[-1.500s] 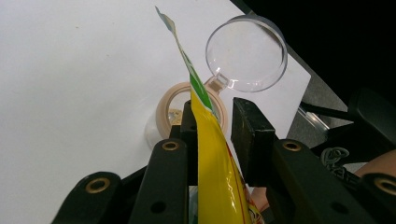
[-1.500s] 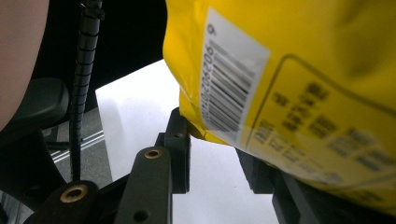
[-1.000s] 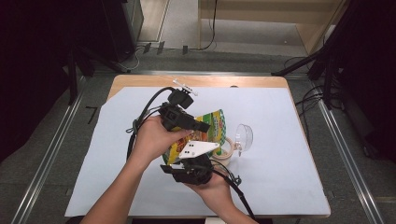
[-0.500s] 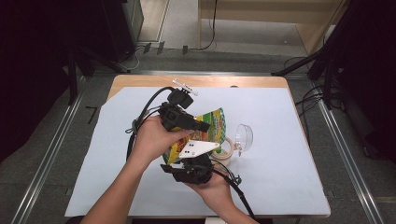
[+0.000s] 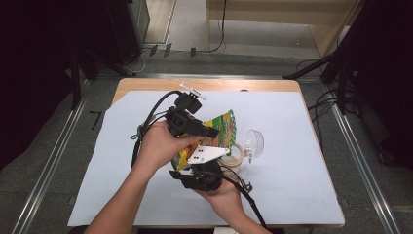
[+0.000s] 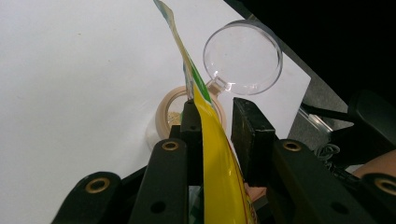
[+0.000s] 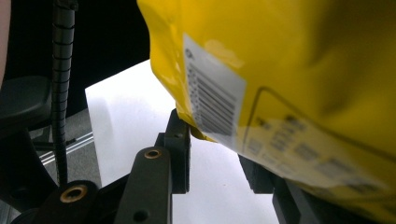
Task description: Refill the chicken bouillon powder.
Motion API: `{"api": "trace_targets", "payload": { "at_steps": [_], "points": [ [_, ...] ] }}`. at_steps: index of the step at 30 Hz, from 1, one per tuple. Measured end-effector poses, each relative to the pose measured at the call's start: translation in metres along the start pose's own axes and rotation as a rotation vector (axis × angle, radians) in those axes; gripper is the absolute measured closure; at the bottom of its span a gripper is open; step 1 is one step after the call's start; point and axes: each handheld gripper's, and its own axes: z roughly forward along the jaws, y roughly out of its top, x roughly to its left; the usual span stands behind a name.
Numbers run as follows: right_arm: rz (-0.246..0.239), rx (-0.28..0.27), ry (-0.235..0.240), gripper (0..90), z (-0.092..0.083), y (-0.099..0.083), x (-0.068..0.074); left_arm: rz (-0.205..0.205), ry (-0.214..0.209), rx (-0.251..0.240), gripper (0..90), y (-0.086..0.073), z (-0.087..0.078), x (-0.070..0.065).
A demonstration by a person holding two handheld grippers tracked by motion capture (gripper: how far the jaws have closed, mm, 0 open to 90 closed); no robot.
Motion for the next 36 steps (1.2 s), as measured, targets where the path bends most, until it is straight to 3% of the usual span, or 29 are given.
{"api": "trace_targets", "payload": {
  "at_steps": [23,36],
  "points": [
    [0.000,-0.006,0.015,68.3,-0.004,0.006,0.003,-0.019,-0.012,-0.025,71.8,0.002,0.003,0.009],
    [0.013,0.002,0.016,68.1,-0.003,0.005,0.002,-0.022,-0.009,-0.007,71.2,0.003,0.007,0.011]
  ]
}}
